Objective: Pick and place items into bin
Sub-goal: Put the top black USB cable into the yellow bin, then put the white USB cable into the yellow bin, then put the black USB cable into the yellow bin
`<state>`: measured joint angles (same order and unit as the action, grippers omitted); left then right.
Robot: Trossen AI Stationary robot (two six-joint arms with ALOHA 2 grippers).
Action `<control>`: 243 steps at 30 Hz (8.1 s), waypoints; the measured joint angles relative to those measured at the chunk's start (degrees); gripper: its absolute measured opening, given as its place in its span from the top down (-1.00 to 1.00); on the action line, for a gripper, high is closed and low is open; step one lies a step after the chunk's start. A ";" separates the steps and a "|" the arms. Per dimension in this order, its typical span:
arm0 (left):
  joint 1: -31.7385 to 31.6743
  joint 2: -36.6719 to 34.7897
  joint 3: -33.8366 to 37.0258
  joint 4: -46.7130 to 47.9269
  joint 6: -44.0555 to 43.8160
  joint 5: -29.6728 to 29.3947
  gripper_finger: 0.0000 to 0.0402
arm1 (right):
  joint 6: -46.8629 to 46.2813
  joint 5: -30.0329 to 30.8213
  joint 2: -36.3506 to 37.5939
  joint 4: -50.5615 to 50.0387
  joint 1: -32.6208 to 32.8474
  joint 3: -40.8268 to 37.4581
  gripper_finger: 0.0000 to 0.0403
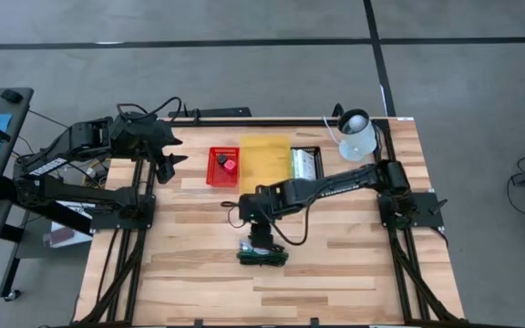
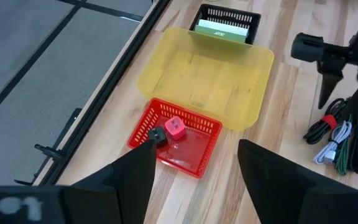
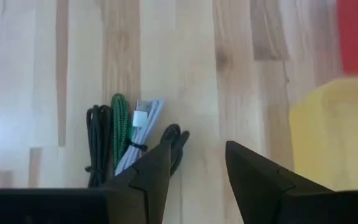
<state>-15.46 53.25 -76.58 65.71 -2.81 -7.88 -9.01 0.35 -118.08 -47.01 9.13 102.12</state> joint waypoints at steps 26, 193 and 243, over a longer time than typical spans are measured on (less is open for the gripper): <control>0.00 0.02 0.00 0.00 0.00 0.00 -0.10 | -15.05 -0.01 -0.37 3.79 3.21 -9.59 0.22; 0.02 0.02 0.00 0.63 -0.02 -0.02 -0.10 | -35.75 2.95 -12.62 0.49 5.13 5.74 0.83; 0.01 0.02 0.00 0.63 0.00 -0.02 -0.10 | -34.02 21.15 -12.52 -34.80 -3.46 23.13 0.57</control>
<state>-15.46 53.28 -76.58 66.35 -2.81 -7.90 -43.03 21.50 -130.61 -81.81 5.67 125.25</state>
